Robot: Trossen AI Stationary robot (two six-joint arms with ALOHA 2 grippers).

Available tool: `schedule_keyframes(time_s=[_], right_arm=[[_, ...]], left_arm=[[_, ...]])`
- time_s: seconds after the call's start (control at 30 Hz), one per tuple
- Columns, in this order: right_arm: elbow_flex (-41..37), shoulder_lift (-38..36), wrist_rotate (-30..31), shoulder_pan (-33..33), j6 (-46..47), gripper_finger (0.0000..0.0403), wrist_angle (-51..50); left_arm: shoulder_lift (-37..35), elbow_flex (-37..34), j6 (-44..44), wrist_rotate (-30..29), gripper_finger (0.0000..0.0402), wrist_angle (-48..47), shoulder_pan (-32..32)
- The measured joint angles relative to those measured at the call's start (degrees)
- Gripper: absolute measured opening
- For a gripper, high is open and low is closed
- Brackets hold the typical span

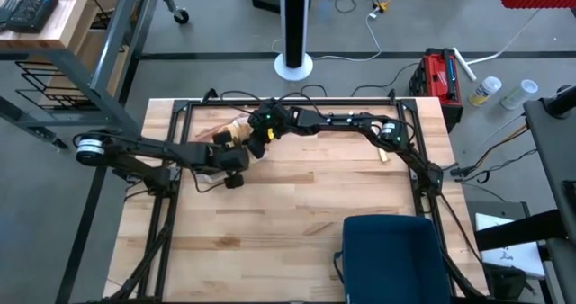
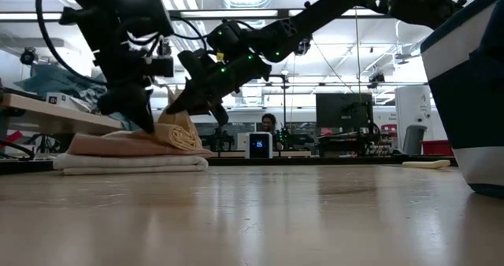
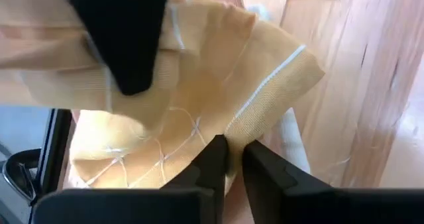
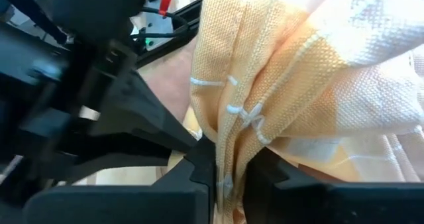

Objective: Fold towel
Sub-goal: Stack the yellow towel on top of the brown towel

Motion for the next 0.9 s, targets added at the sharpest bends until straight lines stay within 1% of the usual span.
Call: schedule_keyframes(time_s=[0.17,0.27,0.33,0.4,0.47,0.63,0.8,0.9], right_arm=[[0.0,0.01,0.02,-0.01,0.1,0.0041,-0.08],[0.0,0.01,0.04,0.01,-0.11,0.0038,-0.13],[0.0,0.01,0.18,0.03,-0.09,0.0035,-0.11],[0.0,0.0,0.42,0.01,0.08,0.0031,0.01],[0.0,-0.01,0.46,0.01,0.12,0.0026,0.1],[0.0,-0.41,0.5,0.01,0.15,0.0018,0.11],[0.0,-1.39,0.68,0.03,0.36,0.0018,1.16],[0.02,-2.04,0.76,0.19,1.34,0.0018,3.15]], left_arm=[[-2.52,0.0,-0.88,0.01,0.0062,-0.07,0.0],[-2.8,-0.01,-0.88,-0.09,0.0065,-0.07,0.0],[-2.69,-0.04,0.13,-1.46,0.0052,-0.04,-0.04],[-2.16,-0.07,1.61,-2.87,0.0023,-0.55,-0.03],[-1.41,-0.4,2.05,-3.01,0.0007,-1.05,0.0],[-0.73,-0.92,2.29,-5.46,0.0001,-1.05,-0.04],[-3.12,-0.94,3.13,-11.16,0.0001,-1.49,-0.07],[-4.92,-0.94,2.1,-14.32,0.0,-1.68,-0.07]])
